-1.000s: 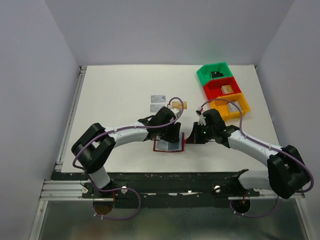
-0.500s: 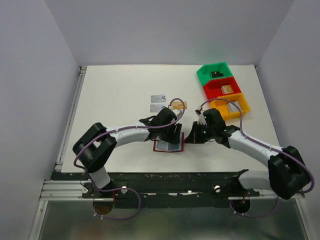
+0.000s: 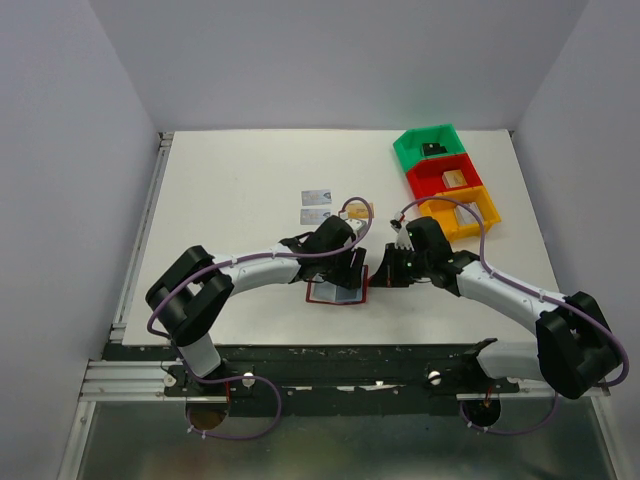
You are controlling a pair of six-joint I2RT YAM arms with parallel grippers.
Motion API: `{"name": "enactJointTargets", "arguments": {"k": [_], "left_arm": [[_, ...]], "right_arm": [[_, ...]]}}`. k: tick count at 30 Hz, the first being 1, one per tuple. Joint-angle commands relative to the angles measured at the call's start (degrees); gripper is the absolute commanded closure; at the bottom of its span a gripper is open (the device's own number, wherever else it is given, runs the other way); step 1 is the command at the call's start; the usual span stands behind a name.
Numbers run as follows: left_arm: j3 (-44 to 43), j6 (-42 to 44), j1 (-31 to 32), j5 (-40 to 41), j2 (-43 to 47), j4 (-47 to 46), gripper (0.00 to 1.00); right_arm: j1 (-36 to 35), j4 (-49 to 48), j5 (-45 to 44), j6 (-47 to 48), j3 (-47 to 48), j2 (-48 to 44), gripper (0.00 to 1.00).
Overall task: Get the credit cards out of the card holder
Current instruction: Remove the credit card from the card holder.
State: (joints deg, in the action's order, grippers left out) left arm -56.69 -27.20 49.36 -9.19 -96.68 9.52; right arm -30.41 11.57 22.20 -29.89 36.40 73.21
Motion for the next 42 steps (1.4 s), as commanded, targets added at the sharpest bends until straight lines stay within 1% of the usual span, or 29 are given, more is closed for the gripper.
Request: {"name": "enactJointTargets", "arguments": {"k": [1, 15, 27, 32, 38, 42], "left_arm": [[-1.0, 0.5, 0.6, 2.6, -0.5, 1.0, 0.35], [1.0, -0.7, 0.6, 11.3, 2.7, 3.2, 0.43], [2.5, -1.9, 0.6, 15.7, 6.2, 4.2, 0.43], [3.2, -2.5, 0.4, 18.3, 7.5, 4.9, 0.43], [4.6, -4.1, -1.3, 20.5, 8.9, 5.9, 0.49], [5.4, -4.4, -2.0, 20.2, 9.2, 5.6, 0.53]], "right_arm": [[-0.4, -1.3, 1.0, 1.1, -0.6, -1.3, 1.0], [-0.4, -0.8, 0.6, 1.5, -0.8, -2.0, 1.0], [-0.4, -0.5, 0.0, 2.8, -1.1, -2.0, 1.0], [-0.4, 1.2, -1.5, 3.8, -0.7, -2.5, 1.0], [-0.4, 4.5, -4.7, 4.7, 0.6, -2.3, 1.0], [-0.4, 7.1, -7.4, 5.2, 1.7, -1.0, 1.0]]}}
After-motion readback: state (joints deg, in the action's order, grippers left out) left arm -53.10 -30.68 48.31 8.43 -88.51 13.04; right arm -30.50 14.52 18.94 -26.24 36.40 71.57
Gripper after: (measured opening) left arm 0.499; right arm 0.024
